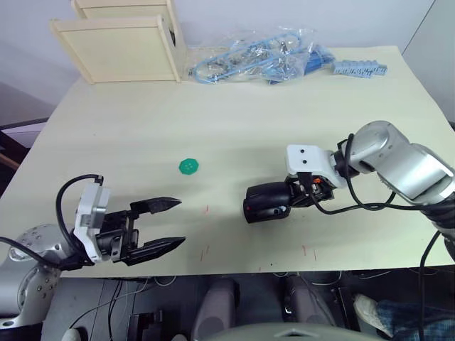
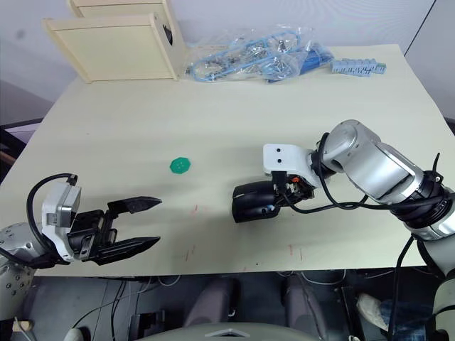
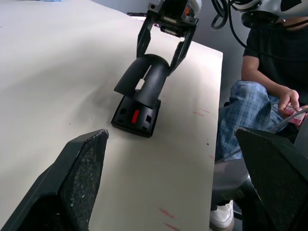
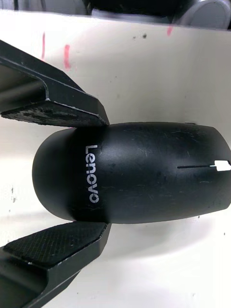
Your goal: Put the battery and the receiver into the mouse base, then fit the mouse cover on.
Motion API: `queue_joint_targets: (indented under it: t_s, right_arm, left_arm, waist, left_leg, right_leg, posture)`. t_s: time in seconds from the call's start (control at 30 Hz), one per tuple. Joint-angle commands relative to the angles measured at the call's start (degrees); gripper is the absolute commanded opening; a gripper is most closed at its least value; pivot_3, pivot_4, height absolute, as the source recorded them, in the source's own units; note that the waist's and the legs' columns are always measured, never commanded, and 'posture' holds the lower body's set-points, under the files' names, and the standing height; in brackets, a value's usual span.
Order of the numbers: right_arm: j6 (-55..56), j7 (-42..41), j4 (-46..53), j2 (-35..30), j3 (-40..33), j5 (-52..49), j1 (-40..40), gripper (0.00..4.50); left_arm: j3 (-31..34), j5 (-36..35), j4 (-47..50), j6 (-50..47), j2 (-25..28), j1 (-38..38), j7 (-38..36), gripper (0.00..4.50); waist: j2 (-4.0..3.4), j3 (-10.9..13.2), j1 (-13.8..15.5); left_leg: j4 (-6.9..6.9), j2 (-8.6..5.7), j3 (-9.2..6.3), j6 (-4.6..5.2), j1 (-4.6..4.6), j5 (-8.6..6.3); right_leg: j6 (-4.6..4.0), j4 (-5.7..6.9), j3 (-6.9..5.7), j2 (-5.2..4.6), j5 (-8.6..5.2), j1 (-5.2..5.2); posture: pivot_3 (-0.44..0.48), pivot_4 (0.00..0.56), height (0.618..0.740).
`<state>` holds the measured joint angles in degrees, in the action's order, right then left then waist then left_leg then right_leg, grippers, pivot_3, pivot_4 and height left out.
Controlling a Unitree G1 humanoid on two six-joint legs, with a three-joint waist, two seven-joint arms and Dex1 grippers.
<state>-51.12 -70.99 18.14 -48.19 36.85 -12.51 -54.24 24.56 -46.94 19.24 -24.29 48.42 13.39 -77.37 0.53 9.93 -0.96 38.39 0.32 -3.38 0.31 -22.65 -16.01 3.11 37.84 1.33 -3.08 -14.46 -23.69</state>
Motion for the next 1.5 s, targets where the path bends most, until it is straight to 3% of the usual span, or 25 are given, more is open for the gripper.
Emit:
queue_joint_targets:
  t_s: [0.03, 1.5]
  right_arm:
    - [0.8, -0.8, 0.0, 0.6, 0.1, 1.6, -0.2, 2.43]
    - [4.1, -3.8, -7.6, 6.5, 3.2, 9.3, 1.5, 2.43]
  left_arm:
    - [2.5, -0.5, 1.5, 1.1, 0.2, 0.7, -0.5, 4.50]
    - [2.6, -0.5, 2.7, 1.8, -0.6, 3.0, 0.5, 4.50]
  waist:
    - [0.00, 0.0, 0.0]
    - [0.00, 0.0, 0.0]
  left_leg:
    - [0.00, 0.00, -0.01, 0.00, 0.00, 0.00]
    - [0.03, -0.02, -0.04, -0.02, 0.02, 0.01]
  right_leg:
    - [0.00, 0.00, -0.01, 0.00, 0.00, 0.00]
    - [-0.06, 0.06, -0.06, 0.00, 0.04, 0.01]
  posture:
    - [0.000, 0.150, 0.740]
    - [0.000, 0.150, 0.740]
